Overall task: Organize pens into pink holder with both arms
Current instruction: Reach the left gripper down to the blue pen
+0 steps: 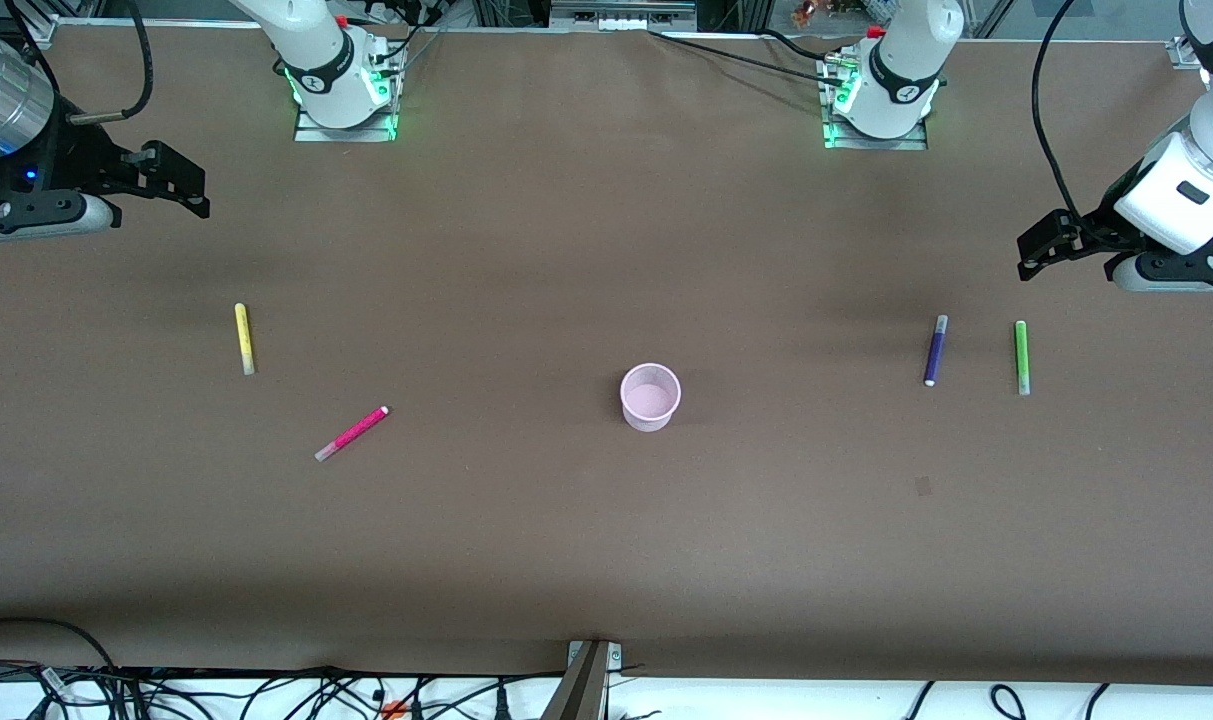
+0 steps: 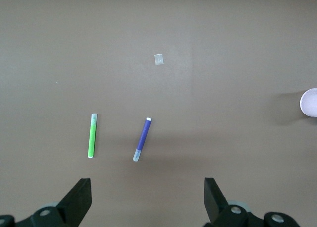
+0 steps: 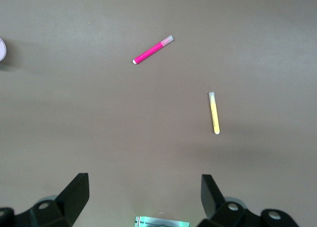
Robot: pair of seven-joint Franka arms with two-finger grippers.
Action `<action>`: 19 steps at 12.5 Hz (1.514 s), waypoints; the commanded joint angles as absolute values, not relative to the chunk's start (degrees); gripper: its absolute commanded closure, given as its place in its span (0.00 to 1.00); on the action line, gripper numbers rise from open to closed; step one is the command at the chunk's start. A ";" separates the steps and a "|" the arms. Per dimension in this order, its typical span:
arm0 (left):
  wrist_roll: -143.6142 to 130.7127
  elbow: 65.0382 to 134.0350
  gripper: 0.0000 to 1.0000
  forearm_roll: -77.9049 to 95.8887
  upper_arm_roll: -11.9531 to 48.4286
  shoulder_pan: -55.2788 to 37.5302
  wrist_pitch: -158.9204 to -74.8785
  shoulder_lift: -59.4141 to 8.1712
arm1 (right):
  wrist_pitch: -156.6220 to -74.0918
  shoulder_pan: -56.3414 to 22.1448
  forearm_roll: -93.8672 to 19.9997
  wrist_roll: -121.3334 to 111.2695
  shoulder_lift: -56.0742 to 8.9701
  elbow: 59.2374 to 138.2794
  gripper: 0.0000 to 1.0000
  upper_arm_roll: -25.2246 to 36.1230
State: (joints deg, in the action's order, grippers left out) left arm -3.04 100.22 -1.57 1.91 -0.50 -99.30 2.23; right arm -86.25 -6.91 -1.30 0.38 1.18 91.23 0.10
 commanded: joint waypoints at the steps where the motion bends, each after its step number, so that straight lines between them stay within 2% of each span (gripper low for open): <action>1: -2.46 99.32 0.00 -0.62 1.85 -0.26 -98.71 1.94 | -85.25 -7.12 -0.26 0.70 1.58 90.79 0.00 -0.18; 7: -2.72 99.32 0.00 -0.70 1.76 -0.26 -95.47 1.58 | -85.34 -7.12 -0.26 0.79 1.76 90.97 0.00 -0.26; 11: -2.38 99.49 0.00 -2.63 1.76 -0.18 -89.66 -2.89 | -85.25 -7.12 -0.26 0.70 1.76 90.97 0.00 -0.26; 13: -1.68 99.58 0.00 -5.17 1.76 -0.26 -90.78 -8.94 | -85.34 -7.12 -0.26 0.79 1.76 90.88 0.00 -0.26; 17: 5.45 103.08 0.00 -6.33 1.67 -0.09 -104.28 -16.51 | -85.34 -7.12 -0.26 0.79 1.76 90.88 0.00 -0.26; 19: 5.45 109.22 0.00 -6.33 1.76 1.92 -119.01 -19.41 | -85.69 -7.12 -0.35 0.70 1.58 90.70 0.00 -0.18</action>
